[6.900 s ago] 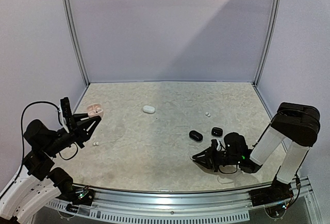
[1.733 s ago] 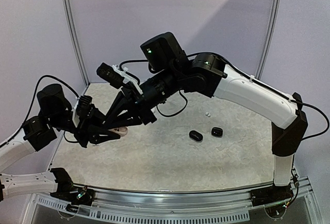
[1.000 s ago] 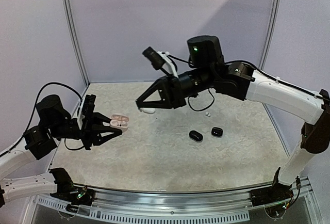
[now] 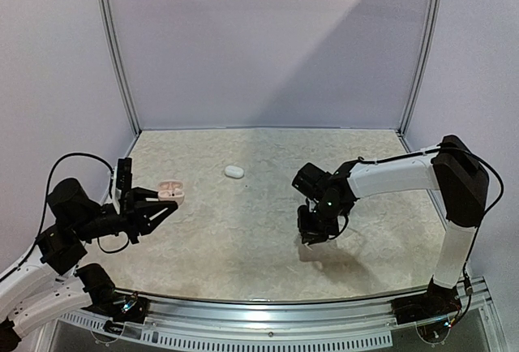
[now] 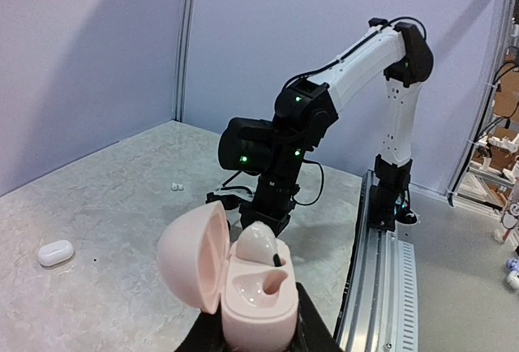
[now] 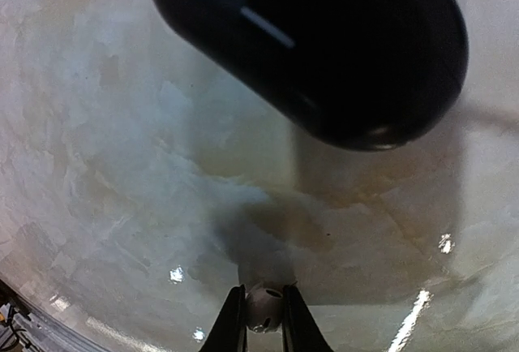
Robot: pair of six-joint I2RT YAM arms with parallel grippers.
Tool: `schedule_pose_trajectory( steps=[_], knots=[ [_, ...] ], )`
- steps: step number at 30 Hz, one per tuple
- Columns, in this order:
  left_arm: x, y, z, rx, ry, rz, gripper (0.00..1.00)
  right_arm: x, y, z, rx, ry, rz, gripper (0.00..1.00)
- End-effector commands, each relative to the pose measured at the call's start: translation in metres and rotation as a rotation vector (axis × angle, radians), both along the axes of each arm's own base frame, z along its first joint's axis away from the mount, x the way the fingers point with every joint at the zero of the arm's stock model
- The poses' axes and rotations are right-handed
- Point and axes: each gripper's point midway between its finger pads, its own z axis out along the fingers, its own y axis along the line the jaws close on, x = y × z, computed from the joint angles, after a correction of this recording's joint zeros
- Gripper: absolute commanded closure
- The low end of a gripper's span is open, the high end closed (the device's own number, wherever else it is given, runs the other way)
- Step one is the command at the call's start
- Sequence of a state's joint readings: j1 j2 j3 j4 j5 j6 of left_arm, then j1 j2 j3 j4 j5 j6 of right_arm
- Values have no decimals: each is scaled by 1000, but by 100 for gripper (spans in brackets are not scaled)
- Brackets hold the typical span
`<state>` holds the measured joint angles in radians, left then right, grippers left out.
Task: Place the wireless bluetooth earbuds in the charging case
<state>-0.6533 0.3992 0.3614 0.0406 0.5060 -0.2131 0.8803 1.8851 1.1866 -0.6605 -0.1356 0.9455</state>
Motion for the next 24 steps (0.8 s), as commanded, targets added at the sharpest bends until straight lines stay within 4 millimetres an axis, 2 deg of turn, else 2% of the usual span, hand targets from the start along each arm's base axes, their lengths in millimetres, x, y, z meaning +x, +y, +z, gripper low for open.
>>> schedule_pose_trajectory(
  steps=[1,5,10,12,14,16,18,21,24],
  knots=[
    [3,6,1,-20,-21,34,100,-3,-21,-21,-128,30,-24,95],
    [3,6,1,-17,-31,37,100,-4,-26,-27,-166,39,-20,72],
    [2,7,-2,-18,-35,39,100,8,-28,-6,-264,-26,46,62],
    [1,8,-2,-20,-38,38,100,14,-25,10,-318,-74,91,61],
    [1,8,-2,-20,-41,38,100,17,-13,29,-338,-130,145,60],
    [1,8,-2,-19,-45,40,100,13,-1,43,-365,-183,220,59],
    [1,8,-3,-17,-50,41,100,6,3,53,-413,-209,262,59],
    [1,9,-3,-18,-55,44,100,-5,0,50,-469,-194,246,68],
    [1,9,-3,-19,-53,44,100,-8,-3,40,-477,-185,191,78]
  ],
)
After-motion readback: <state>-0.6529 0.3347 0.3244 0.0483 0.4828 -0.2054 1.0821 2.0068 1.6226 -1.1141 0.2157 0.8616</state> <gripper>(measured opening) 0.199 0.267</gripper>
